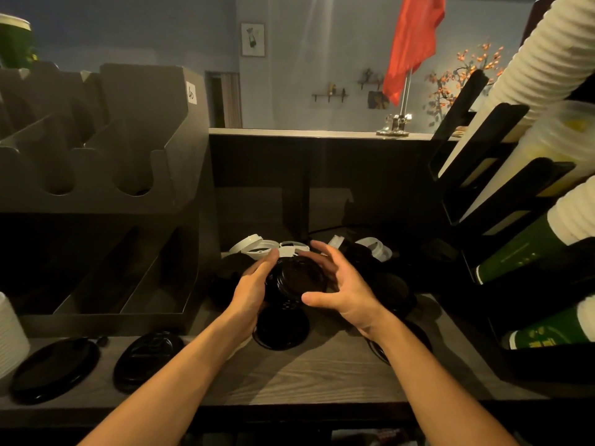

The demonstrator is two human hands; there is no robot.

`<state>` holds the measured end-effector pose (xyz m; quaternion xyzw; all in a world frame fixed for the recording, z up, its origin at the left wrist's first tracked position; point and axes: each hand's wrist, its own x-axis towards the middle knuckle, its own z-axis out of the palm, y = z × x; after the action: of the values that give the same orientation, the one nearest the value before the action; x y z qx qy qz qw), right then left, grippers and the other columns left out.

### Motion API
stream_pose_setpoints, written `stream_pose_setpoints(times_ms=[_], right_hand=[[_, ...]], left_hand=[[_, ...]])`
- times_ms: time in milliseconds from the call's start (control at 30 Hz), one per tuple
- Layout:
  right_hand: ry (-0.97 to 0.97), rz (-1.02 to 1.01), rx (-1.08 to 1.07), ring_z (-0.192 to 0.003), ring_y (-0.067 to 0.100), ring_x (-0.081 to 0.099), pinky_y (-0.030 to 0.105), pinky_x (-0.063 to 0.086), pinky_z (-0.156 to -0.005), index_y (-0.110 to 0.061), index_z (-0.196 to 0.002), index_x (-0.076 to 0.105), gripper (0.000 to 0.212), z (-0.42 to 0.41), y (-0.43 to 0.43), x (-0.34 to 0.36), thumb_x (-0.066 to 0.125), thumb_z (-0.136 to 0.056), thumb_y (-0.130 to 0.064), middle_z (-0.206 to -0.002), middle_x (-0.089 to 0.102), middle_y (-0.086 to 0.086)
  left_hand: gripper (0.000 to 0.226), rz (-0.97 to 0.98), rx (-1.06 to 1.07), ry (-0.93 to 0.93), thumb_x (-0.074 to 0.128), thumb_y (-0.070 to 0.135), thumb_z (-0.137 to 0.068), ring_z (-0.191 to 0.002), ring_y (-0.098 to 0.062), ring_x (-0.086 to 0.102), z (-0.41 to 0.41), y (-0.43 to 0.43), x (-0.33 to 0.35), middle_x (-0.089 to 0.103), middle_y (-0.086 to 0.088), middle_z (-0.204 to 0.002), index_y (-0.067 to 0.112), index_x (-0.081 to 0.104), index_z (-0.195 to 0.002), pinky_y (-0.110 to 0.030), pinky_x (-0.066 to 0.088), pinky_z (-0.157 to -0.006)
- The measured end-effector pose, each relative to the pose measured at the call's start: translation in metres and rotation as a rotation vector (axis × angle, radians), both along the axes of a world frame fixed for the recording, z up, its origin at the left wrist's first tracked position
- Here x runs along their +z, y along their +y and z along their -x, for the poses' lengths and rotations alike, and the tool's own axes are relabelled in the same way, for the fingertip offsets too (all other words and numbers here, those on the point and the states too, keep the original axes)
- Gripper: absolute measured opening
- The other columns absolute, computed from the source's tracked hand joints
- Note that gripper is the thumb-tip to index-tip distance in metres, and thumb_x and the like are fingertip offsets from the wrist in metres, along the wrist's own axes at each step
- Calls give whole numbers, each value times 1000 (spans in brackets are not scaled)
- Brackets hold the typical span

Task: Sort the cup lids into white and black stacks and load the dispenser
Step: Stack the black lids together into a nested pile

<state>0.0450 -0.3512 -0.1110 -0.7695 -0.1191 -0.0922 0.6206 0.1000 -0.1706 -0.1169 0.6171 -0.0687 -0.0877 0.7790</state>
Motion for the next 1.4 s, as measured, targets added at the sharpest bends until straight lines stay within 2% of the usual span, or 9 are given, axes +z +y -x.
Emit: stream_pose_setpoints(times_ms=[133,233,333,467,567,833,1033,1200,1400], right_hand=[[-24,26,27,-137,2,46,28,42,-111,-35,-147,39,89,-2,1,-2,78,-78,6,-148,51,-17],[-10,-34,-45,-133,2,49,20,48,-102,-39,-142,44,80,-4,2,-2,74,-82,5,-145,50,-16],[8,-58,-79,-130,7,54,23,48,-102,-34,-135,54,60,-7,2,-4,66,-88,3,-136,60,-11],[17,-49,-85,-125,6,57,20,51,-95,-31,-141,54,50,-5,5,-5,67,-95,-15,-135,61,-8],[-19,18,-100,-132,4,51,22,48,-105,-33,-143,53,53,-5,5,-6,64,-97,-11,-141,57,-11],[-60,60,-103,-140,0,42,28,34,-118,-23,-147,50,52,-7,8,-5,46,-101,1,-150,51,-10],[-17,20,-157,-110,-23,51,2,43,-86,-36,-143,47,39,-9,9,-9,47,-107,-21,-128,56,-23],[-41,-60,-208,-118,2,60,16,53,-88,-30,-135,57,34,-8,6,-7,56,-103,-22,-126,65,-11],[-91,-130,-230,-116,5,62,23,55,-91,-26,-132,59,33,-5,5,-3,61,-100,-20,-125,66,-7]], left_hand=[[24,-35,-29,-81,69,34,-93,-104,-18,73,3,-1,1,77,-5,-113,21,75,-113,-32,56,-86],[24,-16,-29,-85,67,33,-95,-107,-22,72,1,-1,0,77,-6,-112,21,75,-114,-38,57,-92],[25,-8,-34,-89,63,30,-97,-113,-27,69,-1,-1,-1,77,-8,-113,19,74,-117,-46,52,-101],[35,-35,-84,-116,69,36,-91,-116,-29,68,-1,0,-4,74,-9,-119,23,71,-124,-48,54,-99],[55,-17,-153,-134,72,39,-75,-115,-29,69,-2,1,-5,73,-10,-122,25,68,-128,-46,57,-96],[52,-74,-225,-233,66,25,-78,-114,-29,70,2,2,-4,73,-8,-122,29,66,-130,-45,57,-96],[70,-130,-281,-286,71,33,-63,-118,-29,66,2,4,-3,68,-8,-127,34,63,-132,-49,55,-101],[68,-84,-264,-253,74,27,-71,-118,-29,68,4,1,-6,68,-10,-127,29,58,-136,-49,55,-102],[58,-44,-190,-239,78,21,-76,-113,-28,71,6,-2,-4,73,-8,-123,24,62,-132,-44,59,-93]])
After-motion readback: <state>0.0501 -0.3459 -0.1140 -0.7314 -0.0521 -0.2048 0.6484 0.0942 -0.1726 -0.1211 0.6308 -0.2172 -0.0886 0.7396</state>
